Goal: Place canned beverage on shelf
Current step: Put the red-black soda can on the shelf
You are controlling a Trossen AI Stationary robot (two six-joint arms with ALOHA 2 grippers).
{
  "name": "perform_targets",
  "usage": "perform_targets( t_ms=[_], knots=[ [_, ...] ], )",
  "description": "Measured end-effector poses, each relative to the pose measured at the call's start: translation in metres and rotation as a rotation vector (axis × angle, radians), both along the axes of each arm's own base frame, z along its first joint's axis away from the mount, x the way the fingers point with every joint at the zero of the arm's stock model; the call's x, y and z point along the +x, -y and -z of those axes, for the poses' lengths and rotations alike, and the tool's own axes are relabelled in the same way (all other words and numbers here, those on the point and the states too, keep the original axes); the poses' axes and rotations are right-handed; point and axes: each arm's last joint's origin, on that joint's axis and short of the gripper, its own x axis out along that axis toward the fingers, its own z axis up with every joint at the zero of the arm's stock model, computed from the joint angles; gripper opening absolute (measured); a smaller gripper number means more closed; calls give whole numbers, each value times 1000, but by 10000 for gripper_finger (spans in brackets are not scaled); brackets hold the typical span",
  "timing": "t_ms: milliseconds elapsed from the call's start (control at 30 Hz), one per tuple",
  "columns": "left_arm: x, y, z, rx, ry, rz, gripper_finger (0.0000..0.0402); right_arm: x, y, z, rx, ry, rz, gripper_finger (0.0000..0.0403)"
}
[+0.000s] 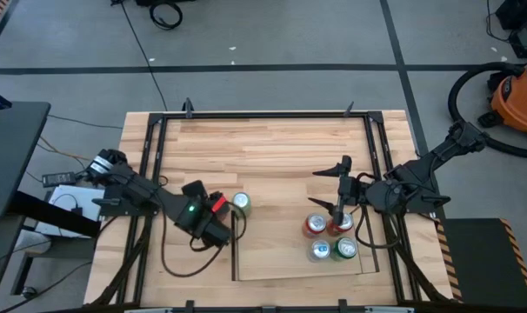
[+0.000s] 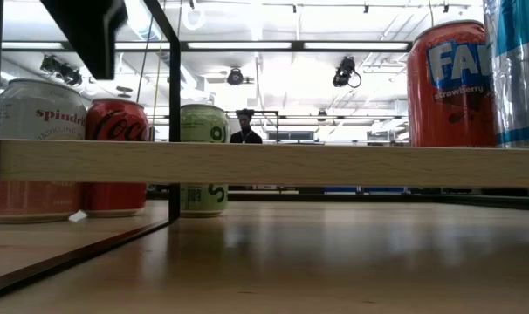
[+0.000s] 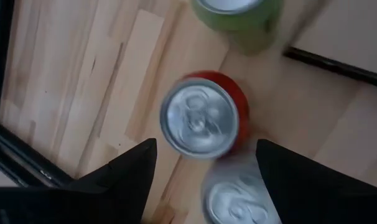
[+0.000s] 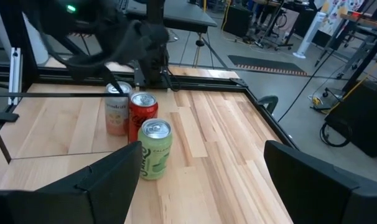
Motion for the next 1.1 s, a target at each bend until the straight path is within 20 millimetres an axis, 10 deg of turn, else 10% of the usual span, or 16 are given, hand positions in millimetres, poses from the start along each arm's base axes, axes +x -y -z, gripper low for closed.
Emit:
perform_targets(
  t_ms=[400,1100],
  knots=[
    [18,-36,5,-13,-7,-74,369,0,0,0,0,0,-1,348],
    [-4,-26,-23,-60,78,51,389,0,0,0,10,-2,-9,348]
  ],
)
